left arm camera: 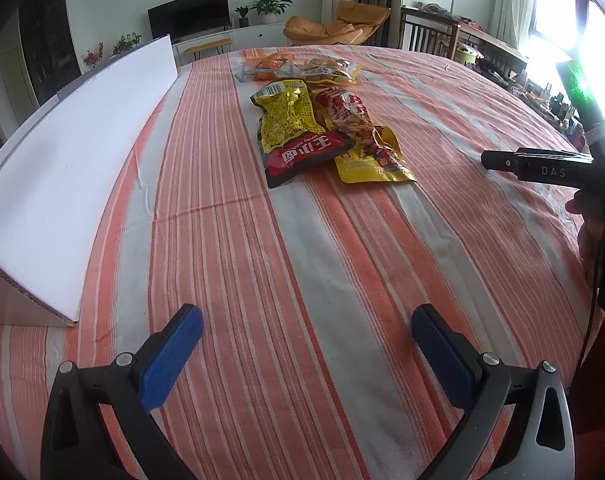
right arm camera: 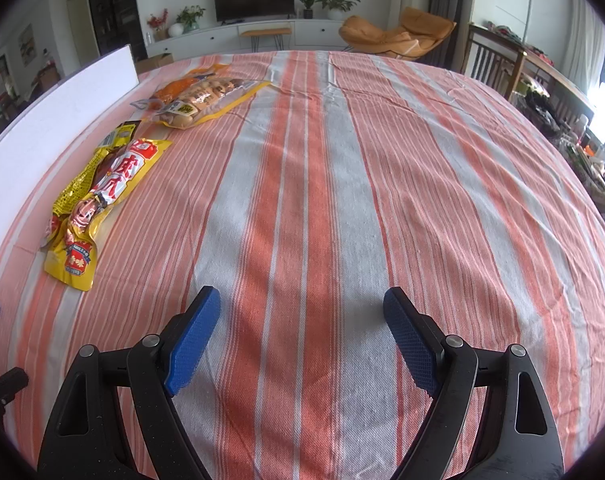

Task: Organize snacks
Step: 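Grasp the yellow-and-red cartoon sausage packet with the right tool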

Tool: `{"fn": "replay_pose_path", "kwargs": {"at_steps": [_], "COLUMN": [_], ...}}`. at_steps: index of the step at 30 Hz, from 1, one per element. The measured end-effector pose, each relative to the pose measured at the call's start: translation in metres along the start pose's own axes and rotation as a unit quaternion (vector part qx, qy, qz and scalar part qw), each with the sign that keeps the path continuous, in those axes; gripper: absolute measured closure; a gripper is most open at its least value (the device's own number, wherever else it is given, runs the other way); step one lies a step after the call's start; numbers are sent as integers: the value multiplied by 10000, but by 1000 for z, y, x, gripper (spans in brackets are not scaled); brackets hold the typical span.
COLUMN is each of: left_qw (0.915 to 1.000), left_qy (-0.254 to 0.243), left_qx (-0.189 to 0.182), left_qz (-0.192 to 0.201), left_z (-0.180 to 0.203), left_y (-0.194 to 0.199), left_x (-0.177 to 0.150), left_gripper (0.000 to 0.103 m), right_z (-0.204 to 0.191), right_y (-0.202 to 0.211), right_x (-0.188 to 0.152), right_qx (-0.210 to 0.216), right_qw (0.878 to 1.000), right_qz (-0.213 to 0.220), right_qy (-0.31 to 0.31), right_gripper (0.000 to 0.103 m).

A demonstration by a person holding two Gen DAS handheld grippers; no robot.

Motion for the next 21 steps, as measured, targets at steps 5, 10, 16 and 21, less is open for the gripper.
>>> {"fn": "replay_pose_path", "kwargs": {"at_steps": [5, 10, 16, 21], "left_qw": [10000, 9999, 9999, 9999], "left_qy": [-25, -48, -33, -31], "left_qx": [-16, -31, -29, -28], "left_qz": [50, 96, 130, 134], "left_z": [-1, 0, 1, 1], "left_y": [1, 0, 1, 1], "left_x": [-1, -1, -1, -1], "left_gripper": [0, 0, 0, 0], "right_z": [0, -1, -12, -63], "right_y": [0, -2, -10, 0], "right_x": [0, 0, 24, 71], "right_qx": [27, 62, 287, 1329], "right_qw": [10000, 10000, 9970, 9877], "right_qz": [-7, -29, -722, -806], "right_qy": [-13, 23, -62, -173], "right_gripper": [16, 12, 13, 15]}}
Point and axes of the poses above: each gripper's, at about its wrist camera, not at the fingertips, and y roughly against the way its jaws point, z to its right, x to its top, the point moved 1 cm from there along -y, roughly the way its jaws point
